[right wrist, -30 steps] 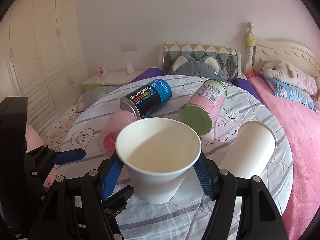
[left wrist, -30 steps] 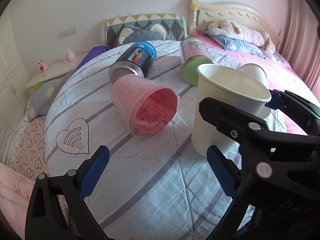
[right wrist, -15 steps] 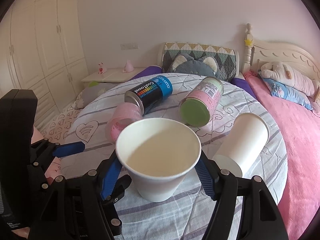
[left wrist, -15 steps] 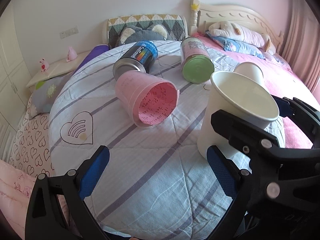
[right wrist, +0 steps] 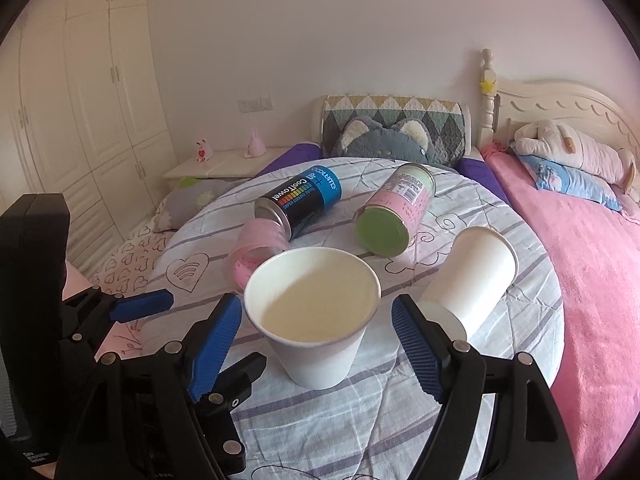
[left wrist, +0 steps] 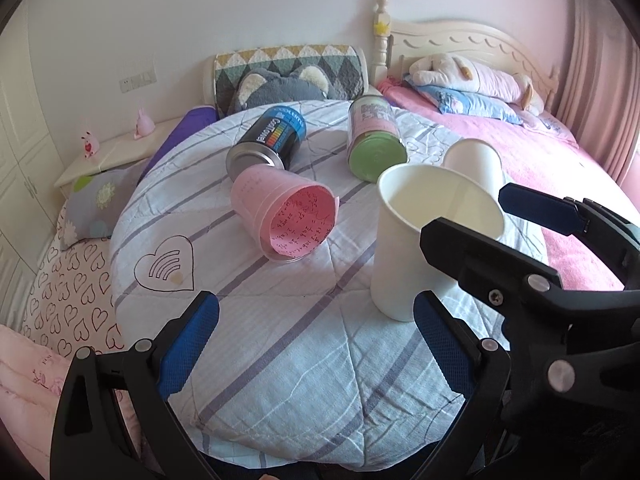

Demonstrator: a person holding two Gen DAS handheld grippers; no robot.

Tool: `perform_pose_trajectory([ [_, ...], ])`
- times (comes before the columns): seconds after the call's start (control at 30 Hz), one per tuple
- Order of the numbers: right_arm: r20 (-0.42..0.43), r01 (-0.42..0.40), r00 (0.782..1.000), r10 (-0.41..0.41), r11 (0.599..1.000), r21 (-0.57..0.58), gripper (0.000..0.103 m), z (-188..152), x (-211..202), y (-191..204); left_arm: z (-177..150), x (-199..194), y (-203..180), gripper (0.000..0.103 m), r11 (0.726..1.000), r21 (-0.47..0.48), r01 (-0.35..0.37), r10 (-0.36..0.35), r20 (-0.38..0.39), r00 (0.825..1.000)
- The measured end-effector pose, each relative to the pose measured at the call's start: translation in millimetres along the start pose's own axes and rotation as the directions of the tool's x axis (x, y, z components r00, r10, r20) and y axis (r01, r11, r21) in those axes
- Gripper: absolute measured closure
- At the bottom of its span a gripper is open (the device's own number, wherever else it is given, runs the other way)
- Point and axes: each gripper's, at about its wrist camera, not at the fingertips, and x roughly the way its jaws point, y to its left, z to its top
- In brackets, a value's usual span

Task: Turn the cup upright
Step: 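Lower the upright white cup onto the bed and open the right gripper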

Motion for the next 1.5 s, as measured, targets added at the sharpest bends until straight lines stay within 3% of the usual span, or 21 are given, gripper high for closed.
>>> perform_pose_trajectory([
  [0.3,0.034,-0.001,0.999,0.001,1.000,-0.012,0.024,-0.7,-25.3,1.7,-0.1,-26.3,-8.8,0.004,1.000,-0.007,-0.026,0.027,0.072,0.997],
  [0.87,0.188,0.046,0.980,-0.058,0.997,0.069,0.021,-7.5,-85.9,-28.4,1.1,-58.7,-24.0,0.001,0.988,-0.115,-0.103,0.124,0.201,0.972],
  [1.03,0.184,0.068,0.980,-0.083,0.994,0.086,0.020,-9.6,-88.4,-37.3,-1.0,-60.2,-31.1,0.001,0.985,-0.112,-0.135,0.156,0.210,0.965],
  [1.23,0.145,0.095,0.983,-0.115,0.986,0.133,0.020,-14.9,-83.2,-48.8,-1.9,-54.5,-35.4,0.001,0.985,-0.100,-0.141,0.158,0.183,0.970],
  [1.5,0.109,0.090,0.988,-0.109,0.982,0.165,0.020,-19.6,-77.8,-56.0,-1.6,-55.7,-32.5,0.001,0.983,-0.112,-0.145,0.165,0.202,0.965],
])
